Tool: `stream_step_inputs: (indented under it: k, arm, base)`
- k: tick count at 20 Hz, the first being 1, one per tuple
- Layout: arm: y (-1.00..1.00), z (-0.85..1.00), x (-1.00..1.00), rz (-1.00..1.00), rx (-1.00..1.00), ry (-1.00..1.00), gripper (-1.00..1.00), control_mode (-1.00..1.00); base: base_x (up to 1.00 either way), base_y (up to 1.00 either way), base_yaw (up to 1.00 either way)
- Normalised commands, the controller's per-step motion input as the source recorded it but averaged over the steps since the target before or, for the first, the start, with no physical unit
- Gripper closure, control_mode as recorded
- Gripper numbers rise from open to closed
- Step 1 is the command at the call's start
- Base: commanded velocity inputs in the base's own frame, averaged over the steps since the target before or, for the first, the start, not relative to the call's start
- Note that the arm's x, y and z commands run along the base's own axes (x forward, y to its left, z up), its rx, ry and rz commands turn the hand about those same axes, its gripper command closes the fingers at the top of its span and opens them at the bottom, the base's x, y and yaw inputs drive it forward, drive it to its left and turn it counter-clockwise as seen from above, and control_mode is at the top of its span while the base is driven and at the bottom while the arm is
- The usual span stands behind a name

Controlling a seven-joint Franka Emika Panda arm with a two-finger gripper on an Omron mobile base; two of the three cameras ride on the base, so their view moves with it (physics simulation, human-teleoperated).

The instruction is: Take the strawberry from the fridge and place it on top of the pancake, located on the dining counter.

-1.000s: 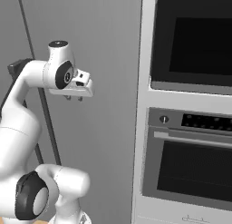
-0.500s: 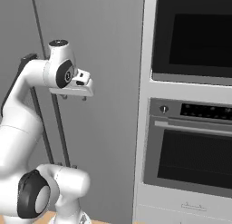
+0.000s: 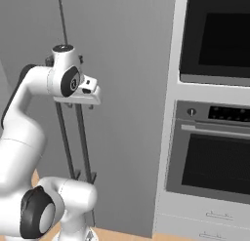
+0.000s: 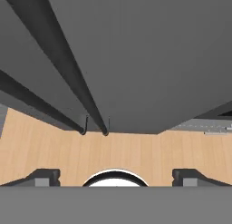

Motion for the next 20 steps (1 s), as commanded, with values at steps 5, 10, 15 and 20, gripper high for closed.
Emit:
stream_step_inputs:
  k: [5, 10, 15, 20]
  arm:
    - [0.00, 0.00, 0.00, 0.00, 0.00, 0.00, -1.00, 1.00]
    - [0.00, 0.00, 0.00, 0.00, 0.00, 0.00, -1.00, 1.00]
    - [0.00, 0.00, 0.00, 0.00, 0.00, 0.00, -1.00, 1.00]
    - [0.00, 0.00, 0.00, 0.00, 0.00, 0.00, -1.00, 1.00]
  base:
    - [0.00, 0.56, 0.00]
    - [-0.15, 0.30, 0.00]
    - [-0.56, -0.02, -0.02]
    - [-0.30, -0.05, 0.00]
